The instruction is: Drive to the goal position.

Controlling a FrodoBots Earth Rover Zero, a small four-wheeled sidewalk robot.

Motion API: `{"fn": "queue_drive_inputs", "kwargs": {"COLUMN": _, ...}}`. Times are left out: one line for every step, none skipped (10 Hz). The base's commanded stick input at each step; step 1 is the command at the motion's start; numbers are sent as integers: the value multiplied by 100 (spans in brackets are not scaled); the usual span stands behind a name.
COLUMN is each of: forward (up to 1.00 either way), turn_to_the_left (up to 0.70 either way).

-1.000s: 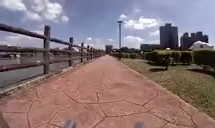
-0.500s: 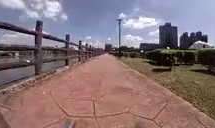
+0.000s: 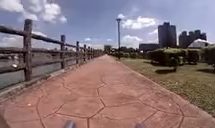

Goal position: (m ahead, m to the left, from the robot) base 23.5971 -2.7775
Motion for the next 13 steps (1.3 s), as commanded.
{"fn": "queue_drive_inputs", "kwargs": {"forward": 70, "turn_to_the_left": 0}}
{"fn": "queue_drive_inputs", "kwargs": {"forward": 70, "turn_to_the_left": 0}}
{"fn": "queue_drive_inputs", "kwargs": {"forward": 70, "turn_to_the_left": 0}}
{"fn": "queue_drive_inputs", "kwargs": {"forward": 70, "turn_to_the_left": 0}}
{"fn": "queue_drive_inputs", "kwargs": {"forward": 70, "turn_to_the_left": 0}}
{"fn": "queue_drive_inputs", "kwargs": {"forward": 70, "turn_to_the_left": 0}}
{"fn": "queue_drive_inputs", "kwargs": {"forward": 70, "turn_to_the_left": 0}}
{"fn": "queue_drive_inputs", "kwargs": {"forward": 70, "turn_to_the_left": 0}}
{"fn": "queue_drive_inputs", "kwargs": {"forward": 70, "turn_to_the_left": 0}}
{"fn": "queue_drive_inputs", "kwargs": {"forward": 70, "turn_to_the_left": 0}}
{"fn": "queue_drive_inputs", "kwargs": {"forward": 70, "turn_to_the_left": 0}}
{"fn": "queue_drive_inputs", "kwargs": {"forward": 70, "turn_to_the_left": 0}}
{"fn": "queue_drive_inputs", "kwargs": {"forward": 70, "turn_to_the_left": 0}}
